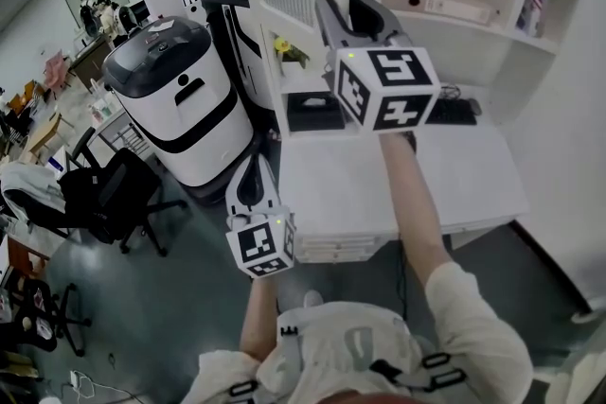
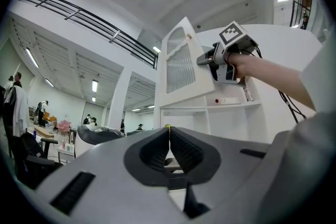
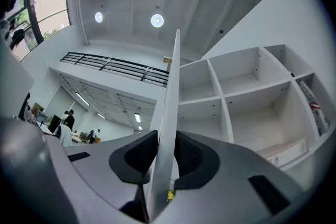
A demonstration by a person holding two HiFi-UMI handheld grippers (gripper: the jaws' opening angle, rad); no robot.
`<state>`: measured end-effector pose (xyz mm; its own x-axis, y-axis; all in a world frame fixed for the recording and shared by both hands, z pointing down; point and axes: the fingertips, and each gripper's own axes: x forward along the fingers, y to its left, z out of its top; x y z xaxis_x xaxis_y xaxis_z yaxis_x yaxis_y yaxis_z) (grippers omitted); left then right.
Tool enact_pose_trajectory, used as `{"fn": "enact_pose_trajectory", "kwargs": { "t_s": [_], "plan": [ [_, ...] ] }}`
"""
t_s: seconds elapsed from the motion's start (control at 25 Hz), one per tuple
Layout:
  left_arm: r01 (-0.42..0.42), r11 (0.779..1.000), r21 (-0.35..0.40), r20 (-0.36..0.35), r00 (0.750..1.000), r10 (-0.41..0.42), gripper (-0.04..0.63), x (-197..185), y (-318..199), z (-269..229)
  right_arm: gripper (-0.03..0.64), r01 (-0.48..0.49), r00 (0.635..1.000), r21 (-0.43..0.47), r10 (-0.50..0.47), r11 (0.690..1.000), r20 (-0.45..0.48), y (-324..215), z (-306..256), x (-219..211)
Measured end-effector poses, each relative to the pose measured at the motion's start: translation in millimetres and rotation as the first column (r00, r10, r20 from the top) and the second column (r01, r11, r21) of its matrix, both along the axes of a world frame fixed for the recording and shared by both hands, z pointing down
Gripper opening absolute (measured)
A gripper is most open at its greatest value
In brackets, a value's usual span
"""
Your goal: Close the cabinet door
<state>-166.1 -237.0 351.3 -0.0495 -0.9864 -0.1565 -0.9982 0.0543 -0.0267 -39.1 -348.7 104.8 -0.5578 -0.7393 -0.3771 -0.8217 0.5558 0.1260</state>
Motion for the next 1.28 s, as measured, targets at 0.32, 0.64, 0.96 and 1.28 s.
{"fn": "enact_pose_trajectory", "kwargs": {
  "t_s": [0.32,0.64,0.96,1.28],
  "plan": [
    [-0.011,1.0,-0.007,-0.001,1.0,0.011,0.006,-3.5,-5.4,4.0,0.089,-0.018,1.0,-0.051,0.018,0.999,0.007,-26.2,3.6,22.7],
    [-0.025,1.0,-0.015,0.01,1.0,0.026,0.006,-5.0,-16.3,6.2,0.11,-0.038,0.999,-0.075,0.04,0.996,0.029,-51.7,5.5,38.9],
    [-0.038,0.999,-0.024,0.011,0.999,0.039,0.006,-8.2,-22.3,7.9,0.136,-0.078,0.995,-0.096,0.083,0.992,0.054,-72.5,5.4,53.7],
    [-0.031,0.999,-0.043,-0.001,1.0,0.031,0.006,-18.7,-26.0,16.9,0.147,-0.066,0.994,-0.127,0.075,0.99,0.074,-92.5,7.8,62.7]
  ]
}}
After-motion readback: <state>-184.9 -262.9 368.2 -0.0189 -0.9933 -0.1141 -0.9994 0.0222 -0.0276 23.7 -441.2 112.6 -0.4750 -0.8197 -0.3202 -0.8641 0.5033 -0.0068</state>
